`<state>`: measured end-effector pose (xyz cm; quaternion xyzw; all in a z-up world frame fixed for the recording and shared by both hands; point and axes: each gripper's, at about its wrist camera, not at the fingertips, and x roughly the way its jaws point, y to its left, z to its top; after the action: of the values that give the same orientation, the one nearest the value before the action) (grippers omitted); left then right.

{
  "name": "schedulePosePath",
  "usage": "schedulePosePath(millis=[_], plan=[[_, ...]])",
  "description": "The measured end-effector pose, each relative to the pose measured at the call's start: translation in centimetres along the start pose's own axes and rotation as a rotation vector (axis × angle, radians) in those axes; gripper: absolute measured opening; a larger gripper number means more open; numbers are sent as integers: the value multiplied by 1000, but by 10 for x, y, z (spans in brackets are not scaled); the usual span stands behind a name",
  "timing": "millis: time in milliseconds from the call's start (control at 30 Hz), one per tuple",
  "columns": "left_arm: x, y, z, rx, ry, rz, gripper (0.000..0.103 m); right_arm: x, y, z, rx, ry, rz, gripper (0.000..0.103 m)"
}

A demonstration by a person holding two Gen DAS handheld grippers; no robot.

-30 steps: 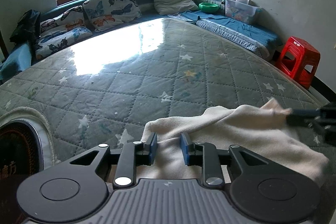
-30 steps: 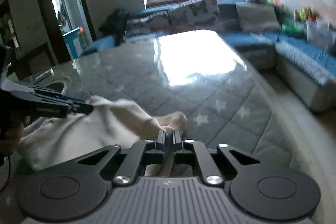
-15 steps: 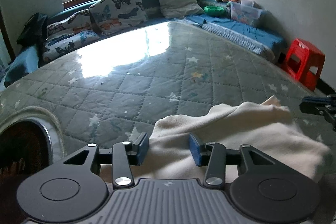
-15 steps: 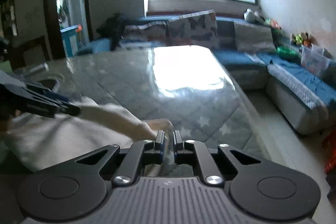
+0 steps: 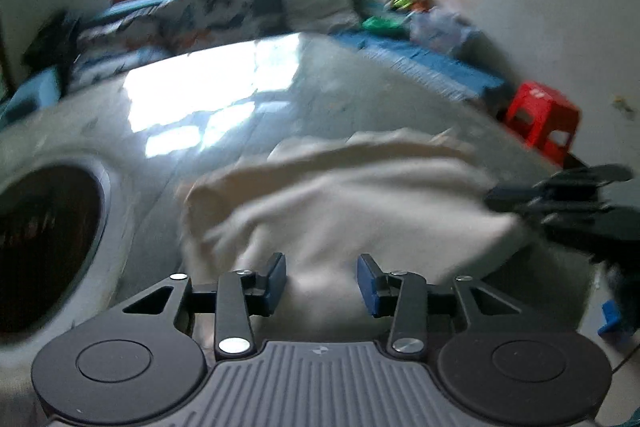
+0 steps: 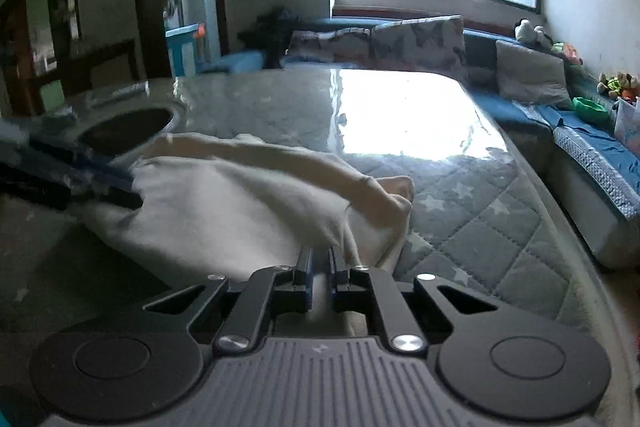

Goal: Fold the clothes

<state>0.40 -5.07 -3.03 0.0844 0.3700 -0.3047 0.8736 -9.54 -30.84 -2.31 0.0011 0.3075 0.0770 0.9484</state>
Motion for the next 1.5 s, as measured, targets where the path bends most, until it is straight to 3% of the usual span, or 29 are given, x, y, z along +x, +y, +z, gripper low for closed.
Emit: schedulePosePath(millis=[267,400,667,867,1100,1300,1500], plan=[[-16,25,-4,-76,-23,5,38,-3,2,9,-31,31,3,6],[-21,30,4,-93,-55,6,36,0,4,24,-42,6,17,6],[3,36,18,-116,-29,20,36,34,-3,52,-31,9,19,6],[11,46,20,-142,-3,40,37,67,-14,56,-26,81,-8,5],[7,47,31,-142,-34,39,38,66,-2,72,-49,45,26,6],[17,49,44,-154,-27,59,38,90,5,76,-78,94,12,7],[34,51,58,-155,-18,77,38,71,23,79,-125,57,33,7]])
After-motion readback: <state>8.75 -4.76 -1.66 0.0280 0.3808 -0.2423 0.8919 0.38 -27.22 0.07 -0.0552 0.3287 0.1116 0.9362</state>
